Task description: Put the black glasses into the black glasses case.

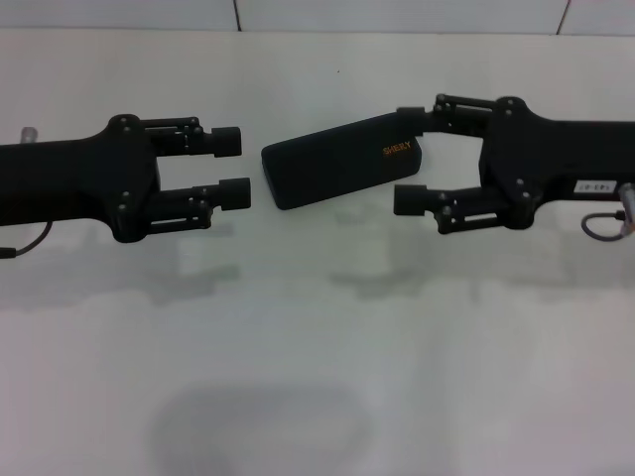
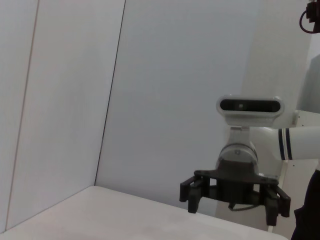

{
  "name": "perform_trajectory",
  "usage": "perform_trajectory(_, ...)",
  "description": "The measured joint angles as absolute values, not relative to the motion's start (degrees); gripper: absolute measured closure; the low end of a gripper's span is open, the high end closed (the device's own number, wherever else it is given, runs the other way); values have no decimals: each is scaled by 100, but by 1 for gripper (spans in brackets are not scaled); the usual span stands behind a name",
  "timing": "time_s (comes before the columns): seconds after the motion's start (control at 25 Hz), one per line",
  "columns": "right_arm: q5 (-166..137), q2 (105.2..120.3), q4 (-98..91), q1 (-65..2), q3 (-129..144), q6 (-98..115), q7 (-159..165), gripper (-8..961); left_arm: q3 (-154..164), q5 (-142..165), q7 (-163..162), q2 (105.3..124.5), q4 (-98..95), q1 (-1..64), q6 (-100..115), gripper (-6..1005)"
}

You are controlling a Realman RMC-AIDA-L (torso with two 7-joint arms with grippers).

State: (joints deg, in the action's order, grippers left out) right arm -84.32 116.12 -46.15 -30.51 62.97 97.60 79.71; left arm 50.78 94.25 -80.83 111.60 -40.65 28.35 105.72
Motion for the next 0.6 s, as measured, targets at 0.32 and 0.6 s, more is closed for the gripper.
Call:
perform_trajectory(0.32, -8379, 11610, -4595, -3109, 6330, 9733, 7971, 97, 5056, 9551, -7980, 11191, -4050, 2803, 10571, 392)
perform_trajectory(0.6, -8372, 11610, -4557, -3066, 6334, 9721, 7971, 97, 5084, 9558, -7912, 11214, -4032, 2796, 10539, 392)
